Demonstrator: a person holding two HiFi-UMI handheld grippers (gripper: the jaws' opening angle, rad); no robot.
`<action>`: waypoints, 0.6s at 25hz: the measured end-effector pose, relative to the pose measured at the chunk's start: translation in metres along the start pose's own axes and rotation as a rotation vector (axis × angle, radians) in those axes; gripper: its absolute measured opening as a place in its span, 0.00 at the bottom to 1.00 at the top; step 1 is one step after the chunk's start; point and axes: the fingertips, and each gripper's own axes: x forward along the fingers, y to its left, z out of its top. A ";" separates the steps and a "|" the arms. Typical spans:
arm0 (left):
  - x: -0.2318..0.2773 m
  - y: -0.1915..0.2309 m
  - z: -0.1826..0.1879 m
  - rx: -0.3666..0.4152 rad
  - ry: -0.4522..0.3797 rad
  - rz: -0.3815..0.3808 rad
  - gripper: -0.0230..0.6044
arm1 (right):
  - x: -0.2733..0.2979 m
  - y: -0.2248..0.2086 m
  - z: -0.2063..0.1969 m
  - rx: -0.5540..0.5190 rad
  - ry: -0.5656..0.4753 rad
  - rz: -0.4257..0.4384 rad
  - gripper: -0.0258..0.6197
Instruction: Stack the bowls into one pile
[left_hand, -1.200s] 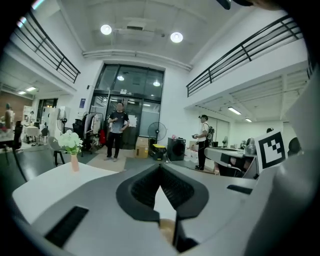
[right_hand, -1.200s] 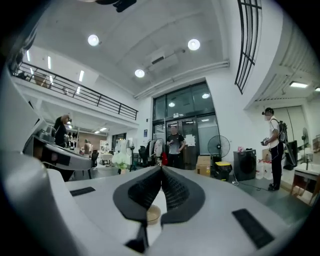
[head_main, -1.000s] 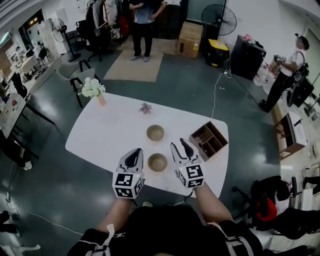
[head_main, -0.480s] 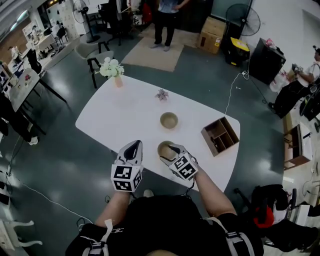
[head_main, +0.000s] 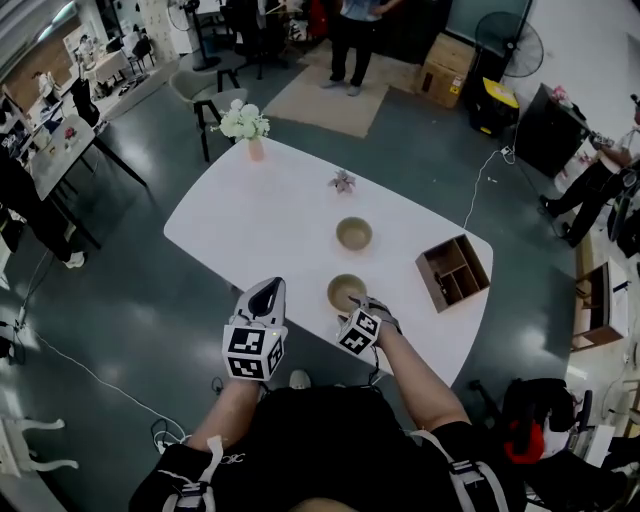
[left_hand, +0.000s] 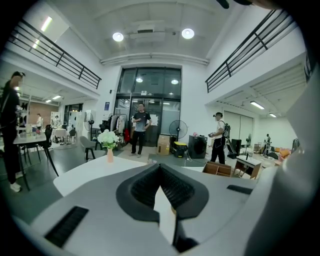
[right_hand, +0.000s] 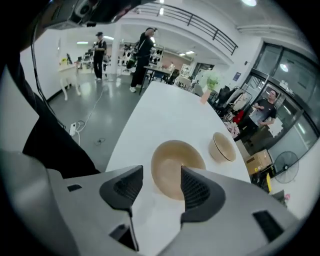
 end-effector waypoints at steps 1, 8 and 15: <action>-0.001 0.002 -0.001 0.000 0.001 0.001 0.05 | 0.005 0.002 -0.004 -0.040 0.027 -0.009 0.43; -0.006 0.010 -0.004 0.002 0.006 0.007 0.05 | 0.023 0.003 -0.018 -0.190 0.116 -0.067 0.22; -0.007 0.019 -0.003 0.000 0.004 0.013 0.05 | 0.022 0.004 -0.012 -0.216 0.091 -0.070 0.09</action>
